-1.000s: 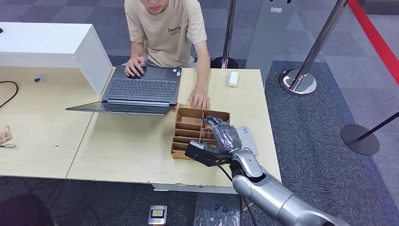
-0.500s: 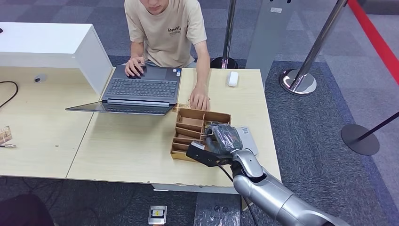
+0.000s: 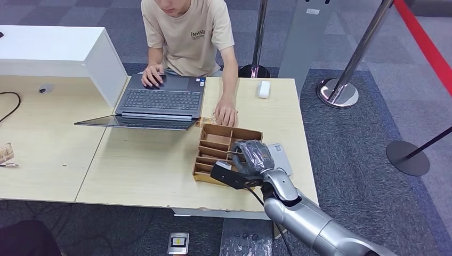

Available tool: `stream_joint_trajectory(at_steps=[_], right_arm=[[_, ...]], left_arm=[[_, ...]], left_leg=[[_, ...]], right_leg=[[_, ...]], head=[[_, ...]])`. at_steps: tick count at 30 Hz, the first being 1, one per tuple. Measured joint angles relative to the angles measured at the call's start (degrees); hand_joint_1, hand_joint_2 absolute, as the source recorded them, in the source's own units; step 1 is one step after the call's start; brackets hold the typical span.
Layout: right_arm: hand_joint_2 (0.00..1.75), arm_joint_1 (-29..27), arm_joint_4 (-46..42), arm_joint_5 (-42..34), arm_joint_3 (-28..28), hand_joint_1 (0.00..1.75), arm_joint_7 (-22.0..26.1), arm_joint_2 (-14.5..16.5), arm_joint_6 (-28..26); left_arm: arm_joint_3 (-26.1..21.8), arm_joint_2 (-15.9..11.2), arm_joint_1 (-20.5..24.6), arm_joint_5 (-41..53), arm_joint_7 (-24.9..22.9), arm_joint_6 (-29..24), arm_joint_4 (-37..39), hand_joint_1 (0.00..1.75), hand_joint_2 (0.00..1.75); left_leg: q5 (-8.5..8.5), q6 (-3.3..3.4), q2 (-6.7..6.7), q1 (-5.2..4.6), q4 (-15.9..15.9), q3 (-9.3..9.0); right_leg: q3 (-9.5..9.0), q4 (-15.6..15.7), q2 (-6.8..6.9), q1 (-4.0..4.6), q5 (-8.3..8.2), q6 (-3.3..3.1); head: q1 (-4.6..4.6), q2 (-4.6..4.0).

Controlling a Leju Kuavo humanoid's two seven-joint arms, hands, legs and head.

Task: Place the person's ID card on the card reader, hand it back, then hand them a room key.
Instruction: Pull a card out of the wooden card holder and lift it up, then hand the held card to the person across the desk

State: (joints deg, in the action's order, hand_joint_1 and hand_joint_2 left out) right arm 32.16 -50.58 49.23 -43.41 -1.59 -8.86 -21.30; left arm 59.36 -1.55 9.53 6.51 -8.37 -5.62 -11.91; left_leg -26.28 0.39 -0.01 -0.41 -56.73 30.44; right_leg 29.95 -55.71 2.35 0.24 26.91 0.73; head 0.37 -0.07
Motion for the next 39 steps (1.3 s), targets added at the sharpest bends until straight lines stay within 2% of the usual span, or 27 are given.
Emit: stream_joint_trajectory(at_steps=[4, 12, 19, 22, 25, 28, 31, 35, 39], right_arm=[[1.75, -0.01, 0.03, -2.65, 0.15, 1.74, 1.31, 0.07, -1.45], [1.75, 0.97, -4.96, -17.56, 2.56, 1.75, 7.01, 1.13, -2.54], [1.75, 5.84, -12.24, -34.02, 5.30, 1.75, 10.89, 2.61, 3.47], [1.75, 8.87, -13.52, -35.92, 5.94, 1.75, 11.40, 3.34, 5.16], [1.75, 11.76, -13.22, -33.82, 5.84, 1.75, 11.40, 4.02, 5.25], [1.75, 14.43, -11.55, -28.38, 5.23, 1.75, 10.62, 4.89, 3.86], [1.75, 16.96, -8.77, -20.83, 3.90, 1.75, 8.64, 5.74, 2.05], [1.75, 20.12, -3.44, -6.33, 0.44, 1.75, 4.15, 6.65, 0.12], [1.75, 21.71, 1.19, 2.99, -2.54, 1.75, 1.98, 7.13, -0.44]], left_arm=[[-0.32, 0.02, -0.03, 0.00, 0.00, -0.02, 0.00, 0.00, 0.00], [-0.88, 0.02, -0.49, 0.51, 0.13, -0.36, 0.00, 0.00, 0.00], [-0.90, 0.02, -0.28, 1.89, 0.65, -0.37, 0.00, 0.00, 0.00], [-0.89, 0.02, 0.04, 2.45, 0.72, -0.36, 0.00, 0.00, 0.00], [-0.87, 0.09, 0.45, 2.93, 0.74, -0.35, 0.00, 0.00, 0.00], [-0.87, 0.28, 0.87, 3.25, 0.73, -0.35, 0.00, 0.00, 0.00], [-0.86, 0.48, 1.24, 3.55, 0.72, -0.34, 0.00, 0.00, 0.00], [-0.85, 0.72, 1.80, 3.97, 0.72, -0.22, 0.00, 0.00, 0.00], [-0.85, 1.00, 2.10, 4.26, 0.66, 0.01, 0.00, 0.00, 0.00]], left_leg=[[0.00, 0.00, 0.00, 0.00, 0.00, 0.00], [0.00, 0.00, 0.00, 0.00, 0.00, 0.01], [0.04, -0.01, 0.00, 0.00, 0.00, 0.00], [0.05, -0.01, 0.00, 0.00, 0.00, 0.00], [0.05, -0.01, 0.00, -0.01, 0.00, 0.01], [0.05, -0.01, 0.00, -0.01, 0.00, 0.01], [0.05, -0.01, -0.01, -0.01, 0.00, 0.01], [0.05, -0.01, -0.03, -0.01, 0.00, 0.01], [0.05, -0.01, -0.03, 0.00, 0.00, 0.01]], right_leg=[[0.00, 0.00, 0.00, 0.00, 0.00, 0.00], [0.00, -0.01, -0.01, 0.01, 0.00, 0.00], [-0.01, -0.02, 0.00, 0.00, -0.02, 0.00], [-0.01, -0.02, 0.00, 0.00, -0.04, 0.01], [-0.01, -0.02, 0.00, -0.01, -0.07, 0.01], [-0.01, -0.02, 0.00, -0.01, -0.07, 0.01], [-0.01, -0.02, 0.00, -0.01, -0.07, 0.01], [-0.01, -0.02, 0.01, -0.01, -0.07, 0.01], [-0.01, -0.02, 0.01, -0.01, -0.07, 0.01]], head=[[0.00, 0.00], [-0.01, 0.00], [-0.01, 0.00], [-0.01, 0.00], [0.00, 0.00], [0.00, 0.00], [-0.01, 0.00], [-0.01, 0.00], [-0.01, 0.00]])
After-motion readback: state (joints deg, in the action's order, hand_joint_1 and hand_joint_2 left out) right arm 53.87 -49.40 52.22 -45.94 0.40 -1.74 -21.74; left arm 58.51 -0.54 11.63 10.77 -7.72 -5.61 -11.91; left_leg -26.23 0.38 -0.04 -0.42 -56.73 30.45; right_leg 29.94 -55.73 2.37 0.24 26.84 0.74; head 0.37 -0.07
